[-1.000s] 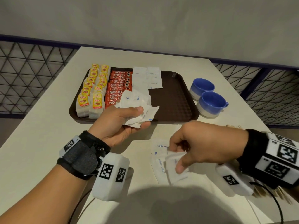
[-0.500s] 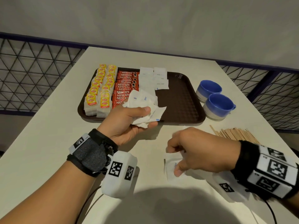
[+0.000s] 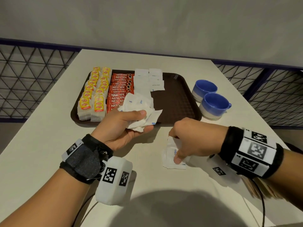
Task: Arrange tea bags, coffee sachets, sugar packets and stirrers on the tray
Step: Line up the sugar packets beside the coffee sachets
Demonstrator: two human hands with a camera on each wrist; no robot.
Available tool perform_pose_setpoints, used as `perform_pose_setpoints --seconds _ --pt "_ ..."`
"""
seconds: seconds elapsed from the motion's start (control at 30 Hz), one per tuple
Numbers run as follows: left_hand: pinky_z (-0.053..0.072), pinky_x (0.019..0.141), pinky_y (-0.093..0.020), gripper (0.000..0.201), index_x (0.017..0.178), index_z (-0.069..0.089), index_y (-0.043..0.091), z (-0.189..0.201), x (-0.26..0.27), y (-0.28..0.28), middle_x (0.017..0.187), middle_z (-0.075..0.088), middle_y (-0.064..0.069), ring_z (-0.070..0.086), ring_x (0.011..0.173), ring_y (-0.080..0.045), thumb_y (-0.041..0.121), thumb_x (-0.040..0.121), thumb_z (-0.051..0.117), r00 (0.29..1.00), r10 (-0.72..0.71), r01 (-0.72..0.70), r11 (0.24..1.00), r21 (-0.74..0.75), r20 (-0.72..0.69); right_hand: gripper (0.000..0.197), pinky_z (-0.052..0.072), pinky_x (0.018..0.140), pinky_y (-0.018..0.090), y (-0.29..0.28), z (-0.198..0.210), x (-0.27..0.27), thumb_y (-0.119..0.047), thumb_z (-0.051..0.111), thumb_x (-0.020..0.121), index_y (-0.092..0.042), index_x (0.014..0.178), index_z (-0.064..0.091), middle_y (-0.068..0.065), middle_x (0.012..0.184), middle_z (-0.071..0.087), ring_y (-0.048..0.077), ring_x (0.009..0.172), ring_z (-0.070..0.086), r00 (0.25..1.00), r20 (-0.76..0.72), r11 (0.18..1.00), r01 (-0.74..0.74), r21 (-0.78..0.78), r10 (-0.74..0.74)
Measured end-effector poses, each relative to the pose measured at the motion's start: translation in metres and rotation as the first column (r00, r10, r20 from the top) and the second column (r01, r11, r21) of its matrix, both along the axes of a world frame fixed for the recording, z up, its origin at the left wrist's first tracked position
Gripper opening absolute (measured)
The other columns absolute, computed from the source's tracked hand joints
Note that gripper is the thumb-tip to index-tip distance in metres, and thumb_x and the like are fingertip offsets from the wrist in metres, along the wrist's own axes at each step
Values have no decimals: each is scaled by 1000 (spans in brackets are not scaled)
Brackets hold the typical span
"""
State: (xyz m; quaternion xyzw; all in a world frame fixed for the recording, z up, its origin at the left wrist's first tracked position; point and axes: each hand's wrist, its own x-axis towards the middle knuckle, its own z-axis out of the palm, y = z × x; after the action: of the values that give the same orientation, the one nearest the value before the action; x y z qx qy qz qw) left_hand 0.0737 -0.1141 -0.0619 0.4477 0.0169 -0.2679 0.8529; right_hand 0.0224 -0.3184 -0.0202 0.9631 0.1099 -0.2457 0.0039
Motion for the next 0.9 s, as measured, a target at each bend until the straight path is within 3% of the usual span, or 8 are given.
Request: perform_pose_setpoints --seconds 0.07,0.17,0.33,0.47,0.63,0.73,0.83,0.9 --pt "62 60 -35 40 131 62 4 1 0 0 124 73 -18 74 107 -36 -7 93 61 1000 5 -5 1000 2 -4 43 52 67 31 0 -2 1 -49 90 73 -16 89 69 0 88 65 17 79 59 1000 -3 1000 7 7 -7" --pt "63 61 -37 38 129 62 5 1 0 0 122 74 -18 75 103 -35 -7 93 61 999 29 -29 1000 9 -18 45 59 83 39 0 -2 -2 -48 89 75 -18 104 71 0 102 69 21 94 63 1000 0 1000 -14 18 14" --pt "63 62 -38 37 128 63 5 2 -1 -1 118 75 -17 77 98 -33 -8 94 60 999 38 -38 999 18 -24 49 56 84 36 4 -5 -12 -39 85 80 -25 121 63 -3 106 69 17 94 61 999 -28 998 -13 62 15" --pt "64 64 -40 38 128 62 7 1 -2 -3 120 75 -17 76 101 -34 -8 94 59 997 58 -57 998 16 -47 41 59 86 35 -3 -8 -16 -40 87 76 -28 112 73 -10 96 72 11 89 65 997 -69 992 41 121 -32" --pt "64 69 -40 42 135 60 7 -2 -3 -8 123 74 -16 74 106 -35 -7 95 57 997 55 -56 998 -25 -60 38 58 85 37 -10 9 -19 -44 91 72 -34 103 70 -12 101 70 8 90 64 998 -49 976 53 212 -43" --pt "64 72 -44 41 136 60 1 -3 -10 -11 123 73 -19 75 103 -35 -6 96 56 999 -38 37 999 -12 -31 35 61 77 37 -14 44 -17 -40 95 70 -33 93 70 -8 93 75 11 82 71 996 -13 888 88 451 -92" --pt "64 66 -45 43 138 59 0 -6 -17 -13 127 70 -24 73 103 -41 -4 96 55 980 -201 200 980 12 7 33 61 68 24 -13 72 -14 -29 93 70 -25 96 74 -7 91 79 10 80 76 982 45 701 100 706 -185" --pt "63 59 -44 45 141 59 8 -5 -20 -14 130 68 -25 71 101 -43 3 97 56 955 -295 295 955 -23 19 34 57 64 17 -10 76 -6 -25 93 70 -20 98 74 -8 90 79 7 79 76 976 65 643 87 761 -208"
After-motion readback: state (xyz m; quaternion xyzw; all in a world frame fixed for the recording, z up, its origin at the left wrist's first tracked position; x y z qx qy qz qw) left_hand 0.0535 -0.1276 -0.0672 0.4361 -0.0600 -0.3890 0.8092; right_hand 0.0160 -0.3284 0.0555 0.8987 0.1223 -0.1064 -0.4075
